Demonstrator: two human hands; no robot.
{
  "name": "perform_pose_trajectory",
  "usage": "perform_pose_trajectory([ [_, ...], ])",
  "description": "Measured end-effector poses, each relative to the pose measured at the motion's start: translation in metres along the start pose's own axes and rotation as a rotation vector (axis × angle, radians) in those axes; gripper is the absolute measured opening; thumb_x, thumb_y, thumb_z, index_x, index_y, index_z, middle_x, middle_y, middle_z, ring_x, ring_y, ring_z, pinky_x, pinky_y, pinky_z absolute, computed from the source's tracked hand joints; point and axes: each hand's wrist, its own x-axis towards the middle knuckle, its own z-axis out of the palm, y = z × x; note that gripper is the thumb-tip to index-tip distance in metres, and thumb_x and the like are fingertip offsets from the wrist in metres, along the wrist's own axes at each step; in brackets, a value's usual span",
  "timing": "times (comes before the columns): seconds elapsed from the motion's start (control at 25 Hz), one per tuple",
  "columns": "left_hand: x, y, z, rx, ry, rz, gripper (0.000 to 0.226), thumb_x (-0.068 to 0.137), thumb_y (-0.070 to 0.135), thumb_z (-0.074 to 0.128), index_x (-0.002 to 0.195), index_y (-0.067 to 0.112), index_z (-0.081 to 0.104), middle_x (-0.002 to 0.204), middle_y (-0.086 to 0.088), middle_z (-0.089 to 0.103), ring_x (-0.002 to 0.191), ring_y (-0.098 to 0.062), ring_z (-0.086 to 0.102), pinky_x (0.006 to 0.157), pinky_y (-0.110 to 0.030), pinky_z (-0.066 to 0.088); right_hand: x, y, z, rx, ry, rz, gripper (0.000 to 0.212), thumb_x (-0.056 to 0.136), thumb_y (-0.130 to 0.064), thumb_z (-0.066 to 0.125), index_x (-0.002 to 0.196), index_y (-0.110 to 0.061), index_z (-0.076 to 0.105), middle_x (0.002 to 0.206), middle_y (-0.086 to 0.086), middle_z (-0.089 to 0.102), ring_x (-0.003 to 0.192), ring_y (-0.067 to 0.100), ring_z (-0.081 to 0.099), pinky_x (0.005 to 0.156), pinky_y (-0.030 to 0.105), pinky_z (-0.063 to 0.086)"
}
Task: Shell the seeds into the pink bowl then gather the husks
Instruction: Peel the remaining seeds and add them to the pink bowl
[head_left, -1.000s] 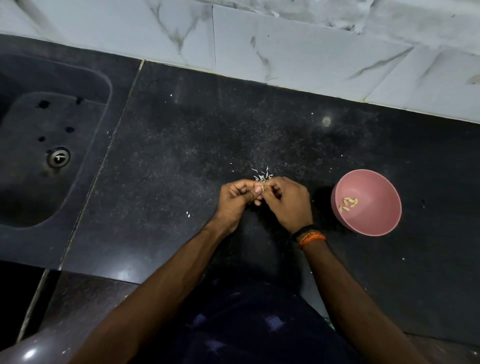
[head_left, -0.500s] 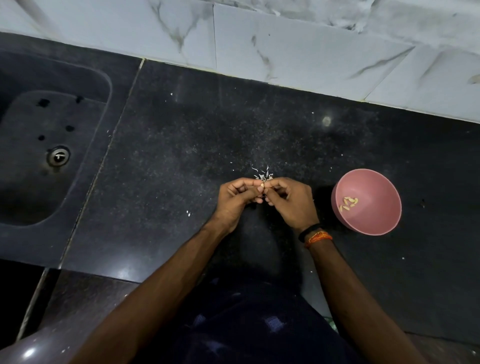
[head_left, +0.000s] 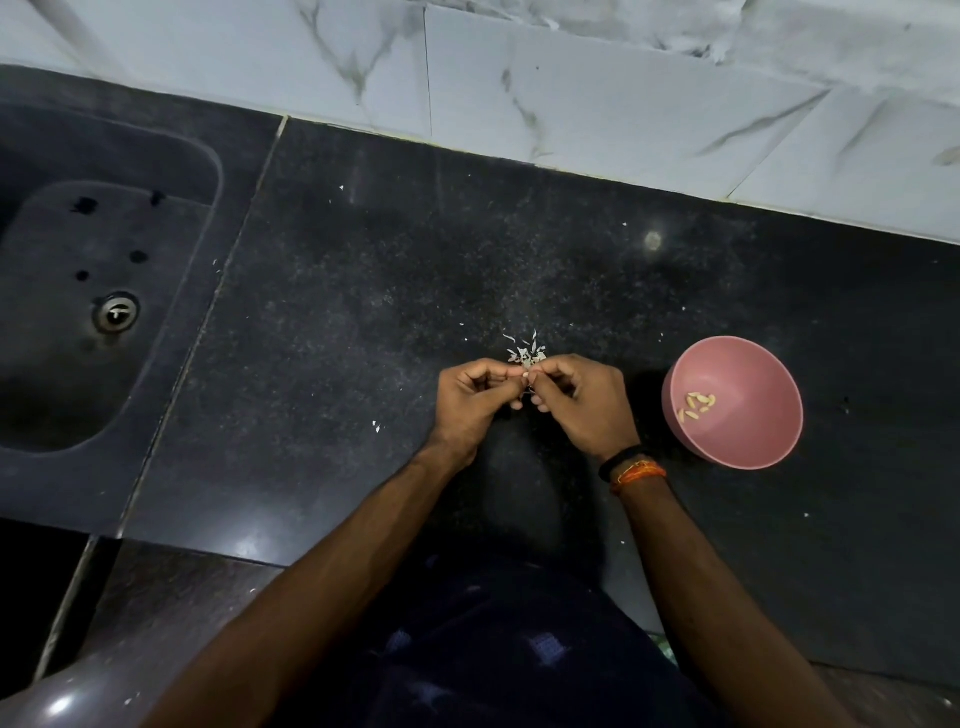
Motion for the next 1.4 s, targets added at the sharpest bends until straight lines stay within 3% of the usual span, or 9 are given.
perform_pose_trajectory([
  [0.24, 0.0005, -0.0018, 0.0002, 0.003, 0.021, -0.016, 0.018, 0.082, -0.012, 0.072, 0.082, 0.006, 0.076, 0.083, -0.01, 0.076, 0.067, -0.018, 0.067, 0.061, -0.024, 0.056, 0.0019, -0.0019, 0.0007, -0.038, -0.007, -0.016, 0.008, 0.093, -0.021, 0.068, 0.093, -0.023, 0.076, 0.081, -0.005, 0.074, 0.074, 0.011, 0.073, 0.074, 0.047, 0.062],
  [0.52, 0.0004, -0.0022, 0.0002, 0.029, 0.033, -0.026, 0.011, 0.082, -0.012, 0.072, 0.085, -0.001, 0.075, 0.082, -0.01, 0.076, 0.066, -0.017, 0.067, 0.059, -0.024, 0.054, 0.0018, -0.0019, -0.0015, 0.001, -0.043, 0.022, 0.01, 0.097, -0.013, 0.067, 0.1, -0.01, 0.076, 0.086, -0.001, 0.075, 0.07, 0.01, 0.074, 0.071, 0.044, 0.064],
  [0.8, -0.0003, -0.0001, 0.001, 0.048, 0.028, -0.031, 0.01, 0.083, -0.012, 0.071, 0.085, -0.003, 0.074, 0.081, -0.008, 0.076, 0.064, -0.015, 0.067, 0.059, -0.023, 0.054, 0.002, -0.0047, -0.0012, 0.005, -0.044, 0.032, 0.009, 0.096, -0.01, 0.067, 0.096, -0.011, 0.075, 0.08, -0.003, 0.075, 0.068, 0.008, 0.074, 0.071, 0.041, 0.064],
  [1.12, -0.0006, 0.0014, 0.0032, 0.056, 0.017, -0.038, 0.009, 0.084, -0.012, 0.069, 0.084, -0.004, 0.073, 0.075, -0.007, 0.075, 0.06, -0.013, 0.067, 0.059, -0.022, 0.055, 0.0026, -0.0019, 0.0013, -0.118, -0.015, -0.04, 0.015, 0.089, -0.03, 0.062, 0.09, -0.02, 0.074, 0.082, -0.005, 0.072, 0.073, 0.013, 0.072, 0.071, 0.045, 0.061],
  [1.4, 0.0041, 0.0037, 0.0009, 0.014, -0.016, -0.073, 0.009, 0.085, -0.009, 0.07, 0.087, -0.001, 0.074, 0.072, -0.009, 0.073, 0.062, -0.015, 0.066, 0.058, -0.023, 0.054, 0.0038, -0.0034, 0.0009, -0.067, -0.022, 0.002, 0.01, 0.091, -0.025, 0.064, 0.089, -0.018, 0.071, 0.08, -0.004, 0.072, 0.071, 0.013, 0.071, 0.071, 0.043, 0.061],
])
